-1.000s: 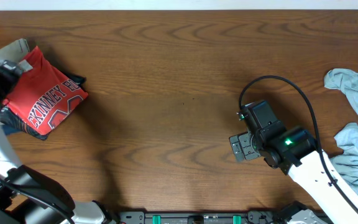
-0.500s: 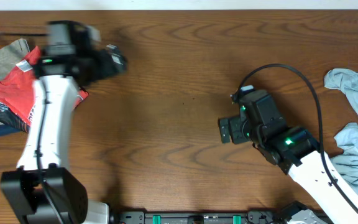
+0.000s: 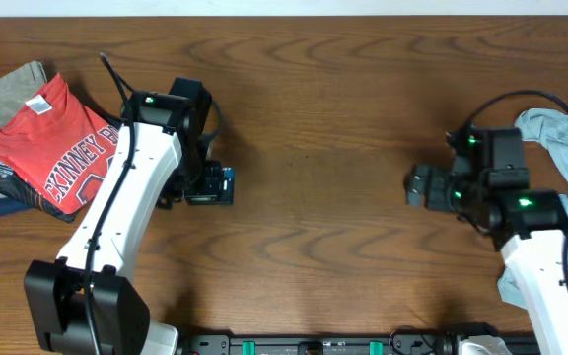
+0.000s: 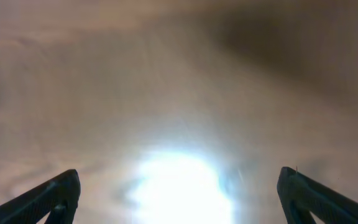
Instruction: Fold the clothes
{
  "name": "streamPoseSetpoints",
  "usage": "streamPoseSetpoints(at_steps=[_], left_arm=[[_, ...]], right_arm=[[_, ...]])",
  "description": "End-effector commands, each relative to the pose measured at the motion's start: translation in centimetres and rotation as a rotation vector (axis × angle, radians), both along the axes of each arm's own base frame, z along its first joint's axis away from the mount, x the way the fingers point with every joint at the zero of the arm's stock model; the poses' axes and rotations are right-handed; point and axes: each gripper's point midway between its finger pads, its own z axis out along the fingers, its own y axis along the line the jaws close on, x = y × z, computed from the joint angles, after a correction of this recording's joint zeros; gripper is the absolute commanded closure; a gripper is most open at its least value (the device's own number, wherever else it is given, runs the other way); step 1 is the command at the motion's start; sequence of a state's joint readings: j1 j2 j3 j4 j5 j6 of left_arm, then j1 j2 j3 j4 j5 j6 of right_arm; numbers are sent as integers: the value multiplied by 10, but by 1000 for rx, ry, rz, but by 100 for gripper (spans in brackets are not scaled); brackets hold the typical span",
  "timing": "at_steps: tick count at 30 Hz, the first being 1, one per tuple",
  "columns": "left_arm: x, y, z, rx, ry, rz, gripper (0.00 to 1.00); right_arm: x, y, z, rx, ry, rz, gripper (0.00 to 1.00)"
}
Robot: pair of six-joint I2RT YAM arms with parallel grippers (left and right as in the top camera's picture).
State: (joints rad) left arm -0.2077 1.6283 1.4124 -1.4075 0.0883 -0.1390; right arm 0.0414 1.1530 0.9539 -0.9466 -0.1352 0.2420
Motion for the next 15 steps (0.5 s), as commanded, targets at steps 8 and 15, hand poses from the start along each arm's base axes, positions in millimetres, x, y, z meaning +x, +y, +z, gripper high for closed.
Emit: streamPoseSetpoints(at_steps=[8,15], left_arm=[[-21,14,56,-42,-465,15,2],[-51,20,94,-153,-972,26,2]], right_arm=[[-28,-22,40,-56,-137,-21,1],[-46,-26,110,-104,-515,-17,1]])
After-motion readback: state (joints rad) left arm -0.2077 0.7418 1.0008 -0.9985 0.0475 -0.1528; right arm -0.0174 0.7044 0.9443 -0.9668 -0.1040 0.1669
